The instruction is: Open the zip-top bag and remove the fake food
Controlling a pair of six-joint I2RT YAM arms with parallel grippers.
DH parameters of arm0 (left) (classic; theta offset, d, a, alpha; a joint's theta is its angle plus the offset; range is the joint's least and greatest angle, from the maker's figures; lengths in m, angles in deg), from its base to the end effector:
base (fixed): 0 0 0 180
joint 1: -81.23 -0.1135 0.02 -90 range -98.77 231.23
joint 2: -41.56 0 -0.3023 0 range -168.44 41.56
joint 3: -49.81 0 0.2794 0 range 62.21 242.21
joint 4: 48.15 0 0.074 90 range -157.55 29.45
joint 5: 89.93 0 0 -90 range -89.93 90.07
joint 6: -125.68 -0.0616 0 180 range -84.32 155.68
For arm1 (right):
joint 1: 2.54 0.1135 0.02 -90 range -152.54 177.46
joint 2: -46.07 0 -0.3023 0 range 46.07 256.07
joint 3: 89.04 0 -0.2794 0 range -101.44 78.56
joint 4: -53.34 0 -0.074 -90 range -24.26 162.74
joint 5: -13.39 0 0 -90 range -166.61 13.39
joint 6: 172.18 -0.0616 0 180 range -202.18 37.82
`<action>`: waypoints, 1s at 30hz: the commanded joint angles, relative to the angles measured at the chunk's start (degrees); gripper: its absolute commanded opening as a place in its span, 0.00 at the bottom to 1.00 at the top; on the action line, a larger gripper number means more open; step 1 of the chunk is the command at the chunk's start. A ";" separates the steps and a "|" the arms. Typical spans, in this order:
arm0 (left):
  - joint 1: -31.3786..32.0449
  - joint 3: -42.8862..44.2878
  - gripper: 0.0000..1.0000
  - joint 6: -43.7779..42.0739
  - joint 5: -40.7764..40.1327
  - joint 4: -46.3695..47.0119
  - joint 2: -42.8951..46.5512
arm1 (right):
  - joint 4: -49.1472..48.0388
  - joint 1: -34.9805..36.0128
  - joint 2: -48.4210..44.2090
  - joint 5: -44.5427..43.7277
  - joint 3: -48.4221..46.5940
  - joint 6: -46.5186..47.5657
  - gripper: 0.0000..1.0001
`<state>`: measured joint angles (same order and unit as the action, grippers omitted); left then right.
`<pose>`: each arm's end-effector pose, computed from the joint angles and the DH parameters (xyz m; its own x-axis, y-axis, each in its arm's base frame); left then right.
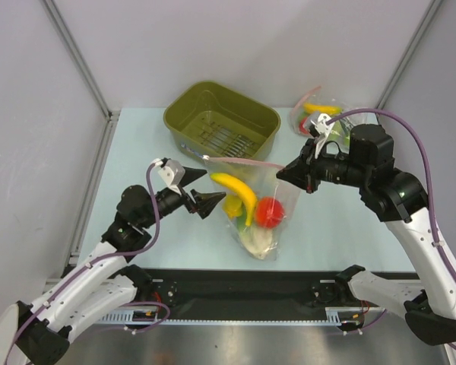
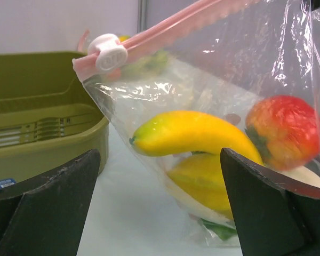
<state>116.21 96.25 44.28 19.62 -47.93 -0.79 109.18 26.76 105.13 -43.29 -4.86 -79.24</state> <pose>0.1577 -0.1355 0.3470 -0.0608 -0.1295 -0.9897 0.8137 0.5678 -0.1242 0.1640 0.1308 0.4990 -0.2405 -0.1841 -0.9530 -0.8751 0.4658 0.1309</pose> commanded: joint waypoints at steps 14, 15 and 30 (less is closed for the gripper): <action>0.35 -3.89 1.00 5.46 2.25 15.67 0.34 | -4.95 0.14 -2.64 11.85 -2.89 -2.68 0.00; 0.35 -3.98 1.00 5.90 2.51 17.24 0.16 | -4.51 0.14 -2.64 11.77 -2.72 -2.68 0.00; 0.35 -4.33 0.59 10.47 7.87 23.50 -1.60 | -4.15 0.14 -2.29 12.65 3.08 -2.68 0.00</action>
<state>116.28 92.16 53.28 25.13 -28.50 -2.98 107.54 26.78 103.54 -32.14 -1.93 -81.16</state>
